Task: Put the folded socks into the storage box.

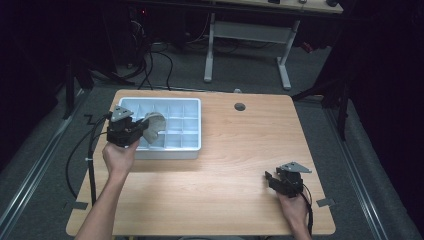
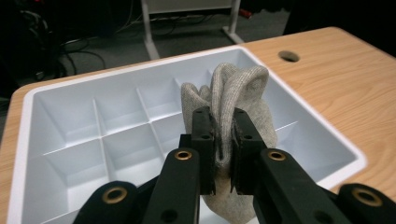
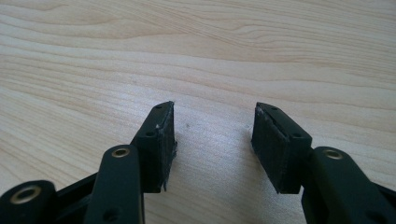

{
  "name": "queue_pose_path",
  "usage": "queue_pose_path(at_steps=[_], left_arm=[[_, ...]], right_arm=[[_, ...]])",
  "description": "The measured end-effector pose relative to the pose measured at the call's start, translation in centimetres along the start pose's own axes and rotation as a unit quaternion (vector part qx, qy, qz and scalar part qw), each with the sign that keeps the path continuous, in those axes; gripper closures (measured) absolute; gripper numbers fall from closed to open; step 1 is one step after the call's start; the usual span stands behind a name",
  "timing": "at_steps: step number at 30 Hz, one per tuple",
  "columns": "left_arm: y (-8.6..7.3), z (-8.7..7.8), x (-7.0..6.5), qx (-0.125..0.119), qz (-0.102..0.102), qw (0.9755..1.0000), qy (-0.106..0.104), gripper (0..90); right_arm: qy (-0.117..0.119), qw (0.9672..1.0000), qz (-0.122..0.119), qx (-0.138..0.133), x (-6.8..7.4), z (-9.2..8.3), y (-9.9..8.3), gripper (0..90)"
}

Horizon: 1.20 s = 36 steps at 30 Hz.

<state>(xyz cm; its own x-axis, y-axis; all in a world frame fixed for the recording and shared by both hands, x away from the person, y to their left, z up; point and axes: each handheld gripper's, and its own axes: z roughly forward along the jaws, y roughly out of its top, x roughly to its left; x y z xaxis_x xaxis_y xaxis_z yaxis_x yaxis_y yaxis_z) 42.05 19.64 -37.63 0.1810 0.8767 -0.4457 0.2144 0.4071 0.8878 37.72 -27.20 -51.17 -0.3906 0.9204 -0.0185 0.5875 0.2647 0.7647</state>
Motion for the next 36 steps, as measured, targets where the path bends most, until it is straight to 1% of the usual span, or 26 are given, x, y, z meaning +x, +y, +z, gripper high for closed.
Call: queue_pose_path(at_steps=[2,3,4,7,10,12,13,14,16,17,18,19,20,22,24,25,26,29,32,33,34,36], left_arm=[[-0.2,0.4,0.3,0.003,0.005,0.9999,0.008,82.9],[-0.4,0.9,0.6,0.002,0.003,0.9999,0.013,82.9],[-0.4,0.9,0.6,0.002,0.003,0.9999,0.013,82.9],[-0.6,1.6,1.1,0.002,0.003,0.9997,0.023,82.9],[-0.6,2.4,1.4,0.000,-0.008,0.9996,0.026,82.9],[-0.8,3.0,1.6,0.003,-0.009,0.9996,0.028,82.9],[-0.9,3.7,1.7,0.004,-0.011,0.9995,0.031,82.9],[-0.9,3.7,1.7,0.004,-0.011,0.9995,0.031,82.9],[-1.0,4.3,1.8,0.005,-0.013,0.9994,0.033,82.9],[-1.1,4.9,1.9,0.004,-0.018,0.9992,0.035,82.9],[-1.1,4.9,1.9,0.004,-0.018,0.9992,0.035,82.9],[-1.2,5.5,2.0,0.004,-0.017,0.9991,0.037,82.9],[-1.2,5.5,2.0,0.004,-0.017,0.9991,0.037,82.9],[-1.3,5.9,2.0,0.001,-0.023,0.9990,0.038,82.9],[-1.6,6.4,2.1,0.003,-0.021,0.9989,0.043,82.9],[-1.9,6.8,2.3,0.006,-0.014,0.9985,0.052,82.9],[-1.9,6.8,2.3,0.006,-0.014,0.9985,0.052,82.9],[-2.1,7.3,2.5,0.007,-0.004,0.9980,0.063,82.9],[-2.4,7.8,2.6,0.009,0.011,0.9970,0.076,82.9],[-2.5,8.1,2.7,0.014,0.015,0.9964,0.083,82.9],[-2.5,8.1,2.7,0.014,0.015,0.9964,0.083,82.9],[-2.5,8.4,2.7,0.013,0.016,0.9958,0.089,82.9]], right_arm=[[0.000,1.0000,-0.002,0.000,0.0,0.0,0.0,49.4],[0.000,1.0000,-0.002,0.000,0.0,0.0,0.0,49.4],[-0.001,1.0000,-0.002,-0.001,0.0,0.0,0.0,49.4],[-0.001,1.0000,-0.002,-0.001,0.0,0.0,0.0,49.4],[-0.001,1.0000,-0.002,-0.001,0.0,0.0,0.0,49.4],[-0.001,1.0000,-0.001,0.000,0.0,0.0,0.0,49.3],[-0.001,1.0000,-0.001,0.000,0.0,0.0,0.0,49.3],[-0.001,1.0000,-0.001,0.000,0.0,0.0,0.0,49.3],[-0.002,1.0000,0.001,0.000,0.1,0.0,0.0,49.3],[-0.002,1.0000,0.000,0.000,0.0,0.0,0.0,49.3],[-0.002,1.0000,0.000,0.000,0.0,0.0,0.0,49.3],[-0.002,1.0000,0.000,0.000,0.1,-0.1,-0.1,49.3],[-0.003,1.0000,0.000,0.000,0.0,0.0,-0.1,49.3],[-0.003,1.0000,0.000,0.000,0.0,0.0,-0.1,49.3],[-0.003,1.0000,0.000,0.000,0.0,-0.1,-0.1,49.3],[-0.003,1.0000,0.000,0.000,0.1,-0.1,-0.1,49.3],[-0.003,1.0000,0.000,0.000,0.1,-0.1,-0.1,49.3],[-0.003,1.0000,0.000,0.000,0.1,-0.1,-0.1,49.3],[-0.003,1.0000,0.000,0.000,0.1,-0.1,-0.1,49.2],[-0.003,1.0000,0.000,0.000,0.1,-0.1,-0.1,49.2],[-0.003,1.0000,0.000,0.000,0.1,-0.1,-0.1,49.2],[-0.003,1.0000,0.000,0.000,0.1,-0.1,-0.1,49.2]])
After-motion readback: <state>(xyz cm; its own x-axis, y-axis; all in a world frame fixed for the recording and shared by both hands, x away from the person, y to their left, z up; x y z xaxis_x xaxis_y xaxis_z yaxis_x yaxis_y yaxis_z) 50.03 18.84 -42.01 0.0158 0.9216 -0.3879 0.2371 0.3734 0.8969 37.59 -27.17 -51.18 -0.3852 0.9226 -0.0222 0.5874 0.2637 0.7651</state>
